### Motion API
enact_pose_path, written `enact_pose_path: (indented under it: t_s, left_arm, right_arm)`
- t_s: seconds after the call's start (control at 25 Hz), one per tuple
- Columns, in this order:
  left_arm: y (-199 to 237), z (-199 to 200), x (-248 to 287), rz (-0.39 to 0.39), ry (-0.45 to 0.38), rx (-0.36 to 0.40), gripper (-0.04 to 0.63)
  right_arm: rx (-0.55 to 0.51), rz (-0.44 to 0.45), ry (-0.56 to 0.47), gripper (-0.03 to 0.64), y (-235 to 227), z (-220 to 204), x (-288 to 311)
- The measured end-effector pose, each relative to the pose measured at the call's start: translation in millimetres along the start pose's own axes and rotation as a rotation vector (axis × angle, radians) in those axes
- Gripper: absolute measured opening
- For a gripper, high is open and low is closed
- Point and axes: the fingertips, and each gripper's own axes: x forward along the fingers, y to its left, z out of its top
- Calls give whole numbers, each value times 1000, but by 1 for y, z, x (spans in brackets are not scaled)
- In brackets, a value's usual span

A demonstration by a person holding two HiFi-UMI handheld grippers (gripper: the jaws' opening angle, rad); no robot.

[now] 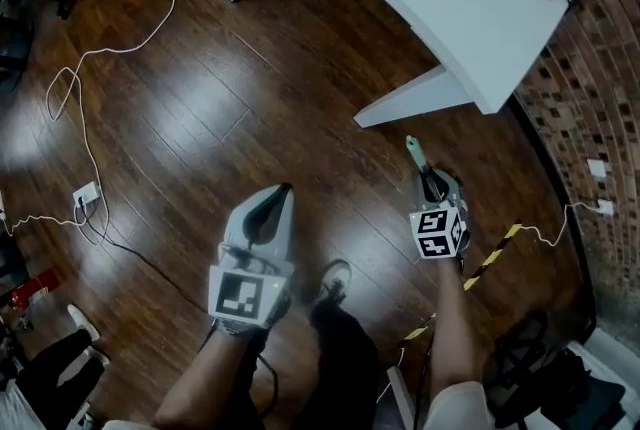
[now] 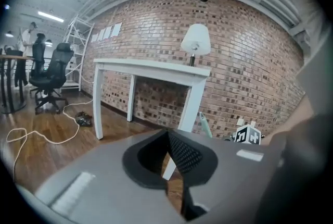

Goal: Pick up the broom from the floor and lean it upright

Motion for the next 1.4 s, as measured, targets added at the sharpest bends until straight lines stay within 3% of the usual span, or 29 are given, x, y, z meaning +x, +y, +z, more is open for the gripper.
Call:
enact_pose_path:
  t_s: [0.16,0.28,0.56,0.76,0.96,1.4]
  left_arm:
    - [-24,38,5,-56,3,57,2]
    - [-40,59,11,-54,-6,91,2]
    - [-80,84,30,-24,-13,58,2]
    - [-97,102,48,0,-34,86,2]
    - [-102,110,75,39,-45,108,2]
    - [-126,101,121,19,3,121,2]
  right_arm:
    - [93,-53,-51,89,-31,5,-36]
    - [128,-37,-85,91,-41,4,-51]
    - [271,-19,-103,91,-88,2,-60]
    - [389,-42,-108,91,-130,9,-39]
    - [384,-17,-138,91,-161,34,-14]
    - [308,13,-180,92,-212,85,31]
